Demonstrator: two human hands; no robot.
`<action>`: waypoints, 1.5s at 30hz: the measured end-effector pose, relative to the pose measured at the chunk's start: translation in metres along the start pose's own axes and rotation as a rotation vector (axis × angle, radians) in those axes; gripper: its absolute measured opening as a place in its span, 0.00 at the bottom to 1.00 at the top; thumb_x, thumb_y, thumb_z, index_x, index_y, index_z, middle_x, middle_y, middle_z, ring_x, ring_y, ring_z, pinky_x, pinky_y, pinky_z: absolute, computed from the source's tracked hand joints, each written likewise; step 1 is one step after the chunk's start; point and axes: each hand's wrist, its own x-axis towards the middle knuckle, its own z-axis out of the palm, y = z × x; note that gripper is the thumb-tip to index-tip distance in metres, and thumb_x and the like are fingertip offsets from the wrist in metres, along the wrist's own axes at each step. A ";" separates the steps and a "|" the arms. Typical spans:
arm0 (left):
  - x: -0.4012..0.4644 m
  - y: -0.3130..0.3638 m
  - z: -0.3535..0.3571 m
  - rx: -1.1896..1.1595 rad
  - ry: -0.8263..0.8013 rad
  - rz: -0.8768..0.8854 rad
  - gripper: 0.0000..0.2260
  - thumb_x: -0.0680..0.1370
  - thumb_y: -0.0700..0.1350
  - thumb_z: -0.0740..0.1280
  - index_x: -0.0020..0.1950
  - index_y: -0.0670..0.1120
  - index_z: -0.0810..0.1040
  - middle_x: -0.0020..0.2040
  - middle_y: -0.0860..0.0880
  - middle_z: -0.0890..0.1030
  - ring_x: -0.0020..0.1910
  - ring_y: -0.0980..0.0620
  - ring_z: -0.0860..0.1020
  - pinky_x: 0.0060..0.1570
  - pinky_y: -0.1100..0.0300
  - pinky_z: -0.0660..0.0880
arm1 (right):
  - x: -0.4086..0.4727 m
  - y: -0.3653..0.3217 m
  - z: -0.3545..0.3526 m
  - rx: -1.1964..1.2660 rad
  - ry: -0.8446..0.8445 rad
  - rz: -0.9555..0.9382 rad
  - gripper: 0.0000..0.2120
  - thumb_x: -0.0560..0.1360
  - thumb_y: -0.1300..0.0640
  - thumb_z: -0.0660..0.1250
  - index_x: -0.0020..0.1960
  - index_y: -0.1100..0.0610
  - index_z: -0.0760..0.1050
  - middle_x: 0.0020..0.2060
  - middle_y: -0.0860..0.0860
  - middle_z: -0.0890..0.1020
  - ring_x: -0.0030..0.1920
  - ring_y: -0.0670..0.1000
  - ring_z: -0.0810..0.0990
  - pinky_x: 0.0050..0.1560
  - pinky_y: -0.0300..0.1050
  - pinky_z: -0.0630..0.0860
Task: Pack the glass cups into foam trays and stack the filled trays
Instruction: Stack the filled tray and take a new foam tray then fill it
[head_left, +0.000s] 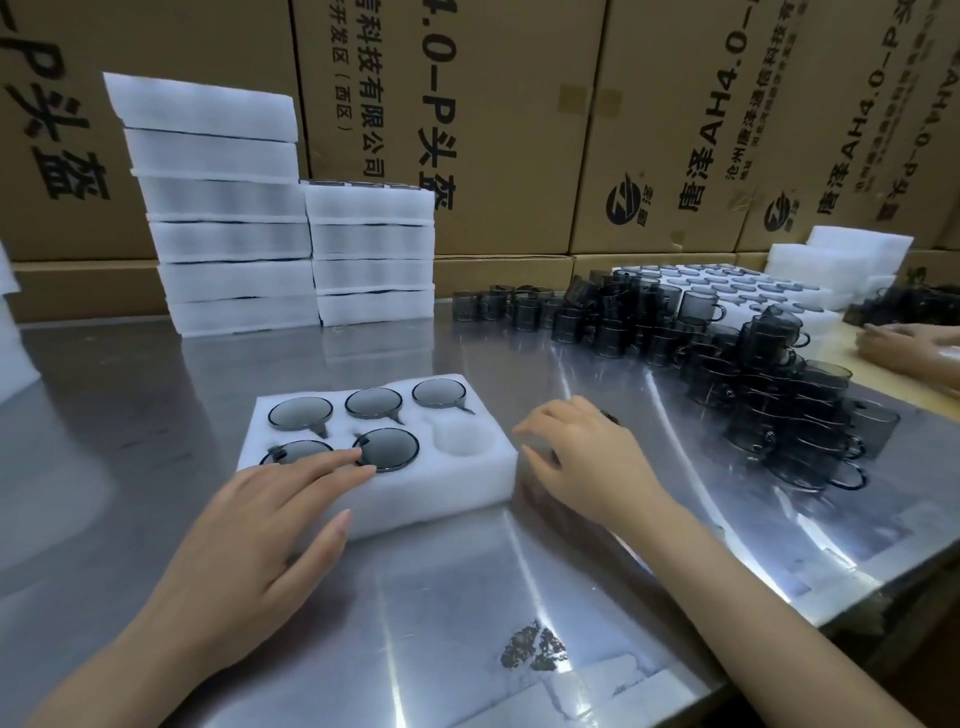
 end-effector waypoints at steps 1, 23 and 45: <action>0.000 0.000 0.000 0.002 -0.005 -0.002 0.19 0.78 0.53 0.53 0.64 0.52 0.77 0.64 0.58 0.75 0.58 0.58 0.73 0.56 0.60 0.64 | -0.001 -0.003 -0.001 0.027 0.018 -0.061 0.11 0.77 0.55 0.61 0.57 0.49 0.77 0.55 0.44 0.78 0.54 0.50 0.73 0.41 0.44 0.73; -0.001 -0.001 0.001 0.028 -0.030 -0.045 0.19 0.79 0.52 0.53 0.64 0.52 0.76 0.64 0.58 0.75 0.56 0.53 0.77 0.57 0.59 0.65 | 0.026 -0.022 -0.017 0.696 0.362 0.012 0.25 0.72 0.62 0.70 0.68 0.54 0.71 0.66 0.47 0.70 0.67 0.41 0.67 0.66 0.30 0.62; 0.002 0.002 0.000 0.024 -0.029 -0.058 0.18 0.79 0.52 0.54 0.62 0.52 0.77 0.63 0.59 0.76 0.60 0.58 0.75 0.58 0.60 0.64 | 0.021 -0.042 -0.007 0.868 -0.173 -0.169 0.24 0.74 0.70 0.66 0.67 0.54 0.70 0.67 0.47 0.70 0.70 0.40 0.64 0.70 0.36 0.60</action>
